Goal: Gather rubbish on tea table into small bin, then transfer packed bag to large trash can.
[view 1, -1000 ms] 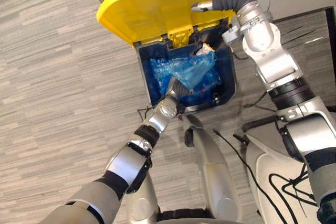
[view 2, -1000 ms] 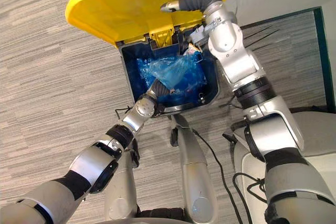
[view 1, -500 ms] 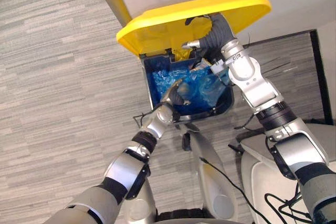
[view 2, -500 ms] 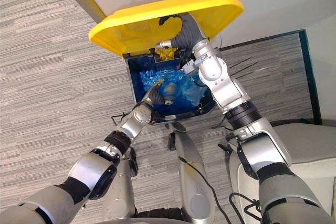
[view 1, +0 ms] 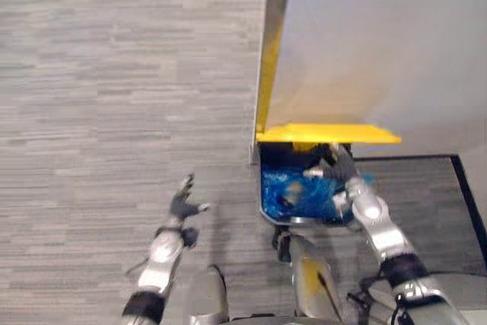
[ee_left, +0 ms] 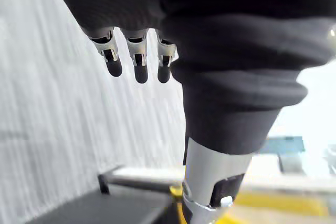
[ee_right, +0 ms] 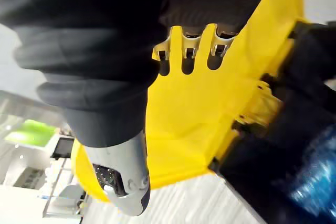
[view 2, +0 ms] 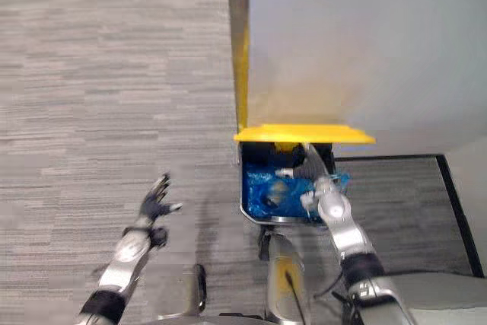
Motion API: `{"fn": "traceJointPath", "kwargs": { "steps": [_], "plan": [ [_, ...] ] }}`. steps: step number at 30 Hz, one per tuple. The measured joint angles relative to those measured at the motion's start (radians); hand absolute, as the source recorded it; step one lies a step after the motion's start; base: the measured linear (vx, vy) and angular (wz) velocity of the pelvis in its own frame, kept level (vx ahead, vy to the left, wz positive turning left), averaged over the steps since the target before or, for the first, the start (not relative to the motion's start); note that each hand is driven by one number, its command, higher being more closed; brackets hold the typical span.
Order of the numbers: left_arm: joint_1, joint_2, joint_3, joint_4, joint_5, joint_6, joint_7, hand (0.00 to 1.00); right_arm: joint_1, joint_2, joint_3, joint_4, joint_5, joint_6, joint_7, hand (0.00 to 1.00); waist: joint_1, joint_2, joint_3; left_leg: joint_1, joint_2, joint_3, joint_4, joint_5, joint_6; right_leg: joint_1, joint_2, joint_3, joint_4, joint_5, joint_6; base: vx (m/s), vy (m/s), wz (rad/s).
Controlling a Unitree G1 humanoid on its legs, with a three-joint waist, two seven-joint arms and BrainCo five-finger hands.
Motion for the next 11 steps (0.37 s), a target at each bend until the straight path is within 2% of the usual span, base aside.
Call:
{"fn": "traceJointPath", "kwargs": {
  "steps": [1, 2, 3, 4, 5, 6, 7, 8, 9, 11],
  "plan": [
    [0.013, 0.002, 0.014, 0.0, -0.003, 0.004, -0.004, 0.0, 0.026, 0.007, -0.008, 0.002, -0.002, 0.0, 0.001, 0.0, -0.007, -0.001, -0.001, 0.007, 0.0, 0.0, -0.02, 0.017, 0.001, -0.007, -0.006, 0.005, 0.092, -0.009, -0.009, -0.25, 0.03, -0.07],
    [0.038, 0.001, 0.032, -0.001, -0.005, 0.007, -0.008, 0.0, 0.09, 0.032, -0.036, 0.01, -0.016, 0.0, 0.01, 0.0, -0.017, -0.006, -0.021, 0.017, 0.0, -0.007, -0.074, 0.057, -0.003, -0.001, -0.009, 0.025, 0.25, -0.041, -0.011, -0.17, -0.043, 0.16],
    [0.065, 0.001, 0.033, -0.001, -0.004, 0.008, -0.02, 0.0, 0.14, 0.052, -0.054, 0.025, -0.024, 0.0, 0.02, 0.0, -0.022, 0.001, -0.048, 0.021, 0.0, -0.014, -0.119, 0.088, -0.008, 0.016, -0.009, 0.038, 0.338, -0.073, -0.011, -0.09, -0.118, 0.2],
    [0.095, -0.004, 0.028, -0.009, -0.004, 0.012, -0.039, 0.0, 0.203, 0.071, -0.073, 0.033, -0.033, 0.0, 0.026, 0.0, -0.027, -0.026, -0.084, 0.021, 0.0, -0.022, -0.16, 0.116, -0.019, 0.066, -0.01, 0.062, 0.398, -0.094, -0.006, -0.02, -0.149, 0.09],
    [0.109, -0.007, 0.029, -0.023, -0.004, 0.016, -0.048, 0.0, 0.237, 0.074, -0.078, 0.032, -0.035, 0.0, 0.034, 0.0, -0.026, -0.036, -0.093, 0.01, 0.002, -0.024, -0.166, 0.123, -0.026, 0.109, -0.005, 0.08, 0.362, -0.142, 0.027, -0.05, -0.238, -0.02],
    [0.111, -0.03, 0.025, -0.035, -0.002, 0.017, -0.056, 0.0, 0.27, 0.072, -0.095, 0.036, -0.037, 0.001, 0.039, 0.0, -0.027, -0.036, -0.096, -0.005, 0.007, -0.027, -0.179, 0.135, -0.042, 0.117, 0.015, 0.066, 0.303, -0.156, 0.039, -0.07, -0.17, -0.1],
    [0.112, -0.051, 0.025, -0.035, -0.002, 0.017, -0.068, 0.0, 0.278, 0.074, -0.109, 0.043, -0.04, 0.002, 0.038, 0.0, -0.028, -0.023, -0.103, -0.007, 0.016, -0.025, -0.202, 0.15, -0.045, 0.132, 0.036, 0.058, 0.249, -0.157, 0.04, -0.09, -0.192, -0.32],
    [0.119, -0.091, 0.025, -0.037, -0.002, 0.017, -0.077, 0.0, 0.297, 0.075, -0.122, 0.055, -0.047, 0.002, 0.038, 0.0, -0.021, -0.006, -0.135, -0.006, 0.034, -0.014, -0.257, 0.184, -0.044, 0.176, 0.078, 0.049, 0.094, -0.167, 0.025, -0.05, -0.133, -0.6],
    [0.127, -0.106, 0.025, -0.037, 0.001, 0.014, -0.088, 0.0, 0.304, 0.073, -0.121, 0.073, -0.059, 0.0, 0.037, 0.0, -0.012, -0.013, -0.165, -0.007, 0.037, 0.013, -0.294, 0.212, -0.061, 0.204, 0.101, 0.052, -0.037, -0.182, -0.038, -0.08, -0.162, -0.68],
    [0.12, -0.128, 0.024, -0.021, 0.002, 0.014, -0.089, 0.0, 0.283, 0.073, -0.143, 0.145, -0.065, 0.0, 0.037, 0.0, -0.02, 0.018, -0.181, -0.006, 0.056, 0.004, -0.335, 0.23, -0.054, 0.23, 0.14, 0.052, -0.134, -0.127, -0.034, -0.1, -0.08, -0.38]
  ]
}}
